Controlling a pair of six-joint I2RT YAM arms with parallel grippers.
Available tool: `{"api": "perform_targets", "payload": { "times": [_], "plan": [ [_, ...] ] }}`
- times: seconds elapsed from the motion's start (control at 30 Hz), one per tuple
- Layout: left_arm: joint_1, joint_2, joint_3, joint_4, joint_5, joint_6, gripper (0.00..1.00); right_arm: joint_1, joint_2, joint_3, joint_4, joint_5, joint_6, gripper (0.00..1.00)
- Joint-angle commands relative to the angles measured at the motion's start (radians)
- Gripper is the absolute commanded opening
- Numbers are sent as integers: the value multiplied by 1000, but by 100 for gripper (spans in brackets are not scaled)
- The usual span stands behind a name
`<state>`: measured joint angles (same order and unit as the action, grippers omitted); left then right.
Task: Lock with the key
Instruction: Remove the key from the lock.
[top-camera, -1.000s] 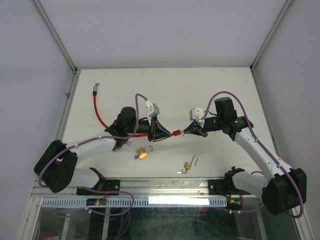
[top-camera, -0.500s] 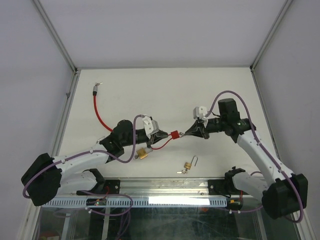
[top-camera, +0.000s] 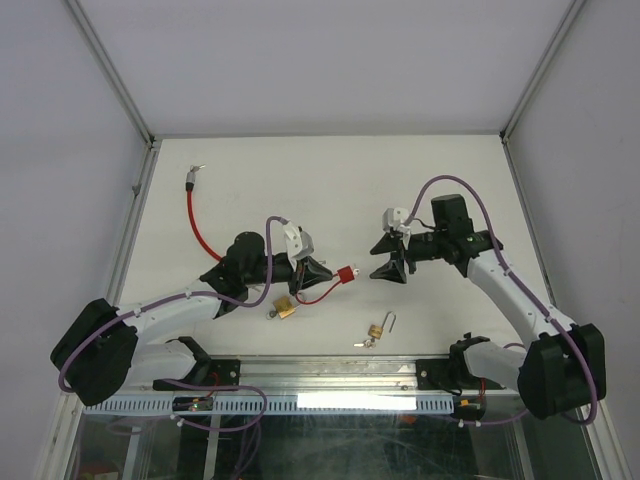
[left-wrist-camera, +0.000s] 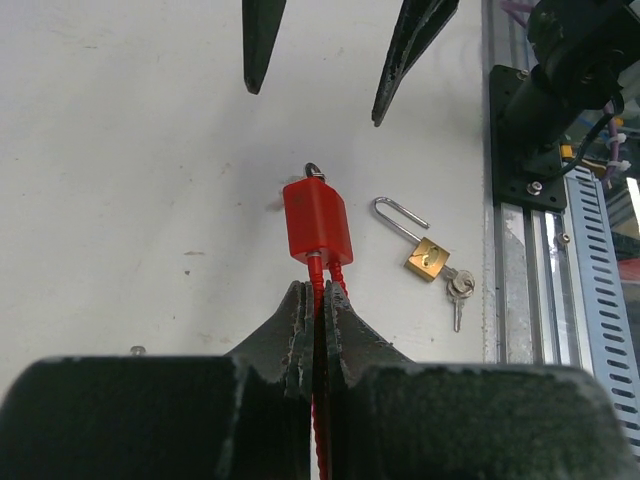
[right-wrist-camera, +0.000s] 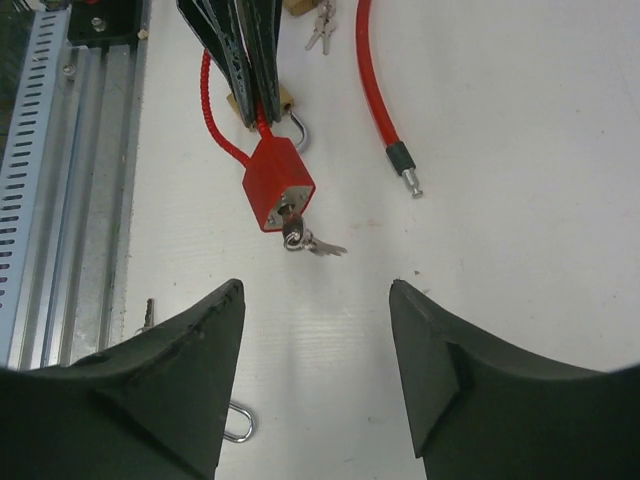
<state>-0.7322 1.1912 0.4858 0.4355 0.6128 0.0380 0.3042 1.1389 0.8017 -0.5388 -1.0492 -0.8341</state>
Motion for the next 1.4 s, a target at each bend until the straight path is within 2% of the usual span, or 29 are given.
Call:
{"api": "perform_targets", "payload": {
  "times": [0.0, 0.33, 0.7, 0.8, 1.1, 1.27, 1.37],
  "plan": [
    [-5, -19, 31, 68, 62, 30, 0, 2, 20, -6, 59, -114, 6, 62],
    [-40, 10, 89, -14, 56, 86, 0, 47, 132, 57, 8, -149, 66, 54],
    [-53, 17, 121, -75, 28, 136, 0, 78, 167, 103, -95, -143, -4, 28],
    [-56, 16, 125, -78, 26, 140, 0, 89, 172, 105, -106, -128, -14, 24],
    [-66, 7, 141, -107, 14, 161, 0, 122, 208, 124, -157, -99, -56, 25],
    [-69, 5, 149, -131, 7, 177, 0, 133, 183, 129, -204, -40, -147, 25],
    [-71, 11, 160, -150, 8, 186, 0, 135, 157, 130, -238, -1, -206, 29]
  ]
}}
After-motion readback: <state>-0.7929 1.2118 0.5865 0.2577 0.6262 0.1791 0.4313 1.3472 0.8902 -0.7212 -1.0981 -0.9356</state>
